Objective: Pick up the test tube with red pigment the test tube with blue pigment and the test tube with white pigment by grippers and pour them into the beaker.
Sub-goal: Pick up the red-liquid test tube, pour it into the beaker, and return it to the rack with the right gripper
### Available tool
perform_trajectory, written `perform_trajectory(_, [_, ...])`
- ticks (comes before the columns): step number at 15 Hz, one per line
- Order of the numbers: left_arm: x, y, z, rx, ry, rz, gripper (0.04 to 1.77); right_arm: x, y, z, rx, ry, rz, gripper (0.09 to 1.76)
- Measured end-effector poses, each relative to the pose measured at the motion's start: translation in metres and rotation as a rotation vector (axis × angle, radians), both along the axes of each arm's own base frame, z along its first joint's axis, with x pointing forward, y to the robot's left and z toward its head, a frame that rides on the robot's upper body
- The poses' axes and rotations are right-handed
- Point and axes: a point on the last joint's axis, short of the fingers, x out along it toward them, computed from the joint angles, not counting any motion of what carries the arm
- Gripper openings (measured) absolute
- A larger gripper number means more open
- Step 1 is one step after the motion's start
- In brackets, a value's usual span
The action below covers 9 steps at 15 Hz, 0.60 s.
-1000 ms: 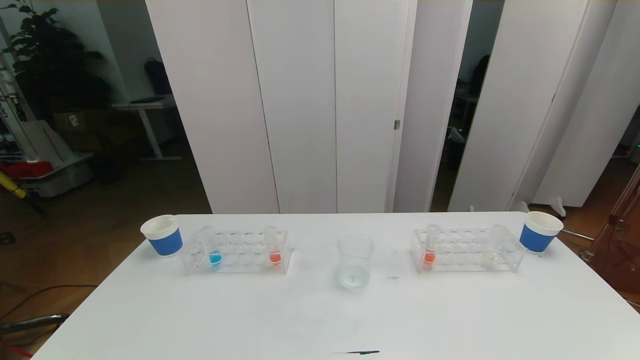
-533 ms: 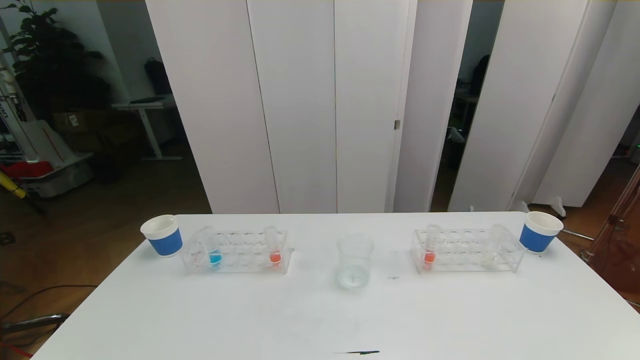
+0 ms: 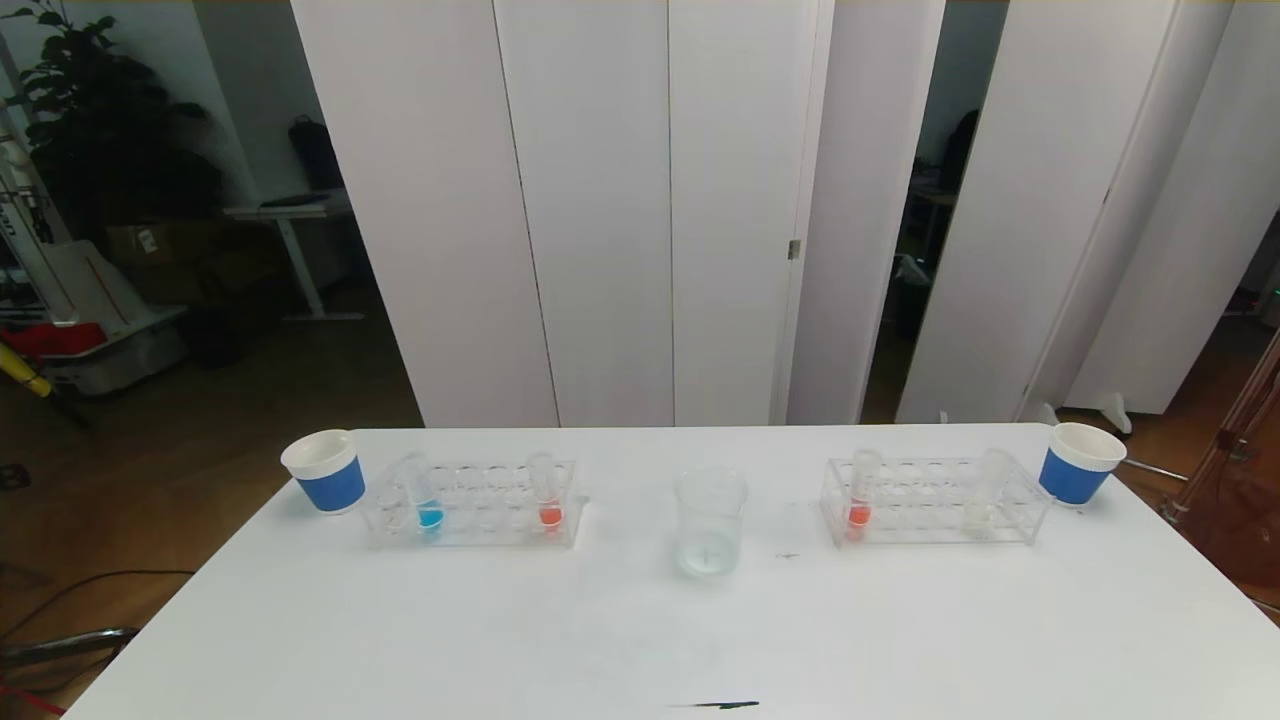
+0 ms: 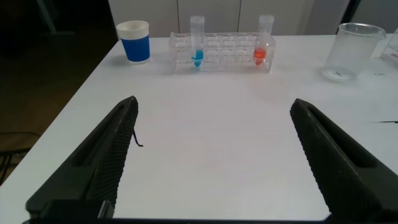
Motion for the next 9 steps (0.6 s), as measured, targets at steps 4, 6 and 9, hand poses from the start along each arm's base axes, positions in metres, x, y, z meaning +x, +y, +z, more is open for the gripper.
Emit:
perform_trajectory(4, [0.0,0.0,0.0,0.0,0.0,0.0,1.75,-0.004,0.0,0.038,0.004,-0.043,0.0,1.75])
perform_trajectory(6, [0.0,0.0,0.0,0.0,0.0,0.0,1.75,-0.002,0.0,0.061,0.001,-0.049,-0.003,1.75])
perform_trajectory(9, [0.0,0.0,0.0,0.0,0.0,0.0,1.75,0.009,0.0,0.093,-0.002,-0.033,-0.007,1.75])
